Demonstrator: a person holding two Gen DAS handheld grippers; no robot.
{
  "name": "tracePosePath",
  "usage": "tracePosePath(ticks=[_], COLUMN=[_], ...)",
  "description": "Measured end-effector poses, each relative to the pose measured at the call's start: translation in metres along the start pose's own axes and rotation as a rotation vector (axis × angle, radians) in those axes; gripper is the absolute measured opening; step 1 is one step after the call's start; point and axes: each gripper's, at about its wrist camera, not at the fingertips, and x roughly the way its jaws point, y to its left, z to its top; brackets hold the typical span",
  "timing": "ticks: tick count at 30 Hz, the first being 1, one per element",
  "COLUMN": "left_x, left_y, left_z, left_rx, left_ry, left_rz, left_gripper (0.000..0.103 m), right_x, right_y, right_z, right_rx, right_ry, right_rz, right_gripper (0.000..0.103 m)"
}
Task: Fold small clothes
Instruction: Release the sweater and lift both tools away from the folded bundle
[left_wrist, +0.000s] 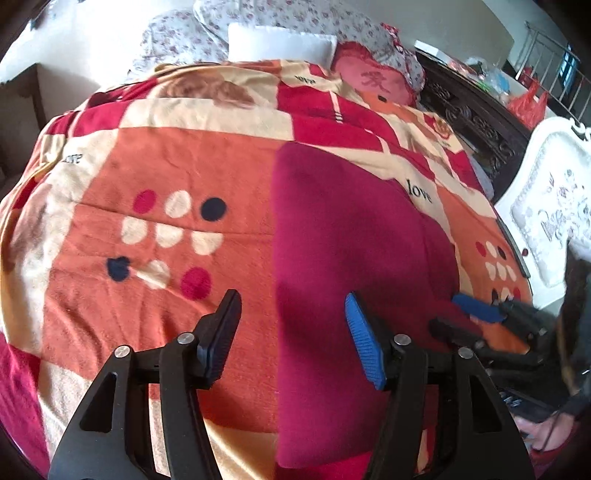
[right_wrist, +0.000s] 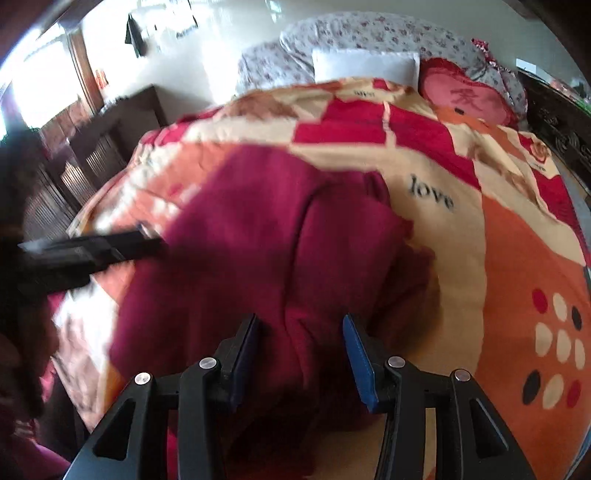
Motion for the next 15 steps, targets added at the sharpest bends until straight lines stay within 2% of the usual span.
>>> tracePosePath(ticks=[8,15], left_x=[-0.014,-0.038], left_y=[-0.008,-0.015], left_z=[0.001,0.005], left_rx=[0.024,0.048], left_ry=[-0.064,-0.147], left_rz=[0.057,0.091], left_gripper=[0.061,0.061], right_x=[-0.021,-0.060], right_y=[-0.009,0.003], right_z=[0.002,0.011], right_rx=[0.101,0.134], right_ry=[-0.050,-0.158], right_rz=[0.073,0.058], right_gripper=[0.046,0.048])
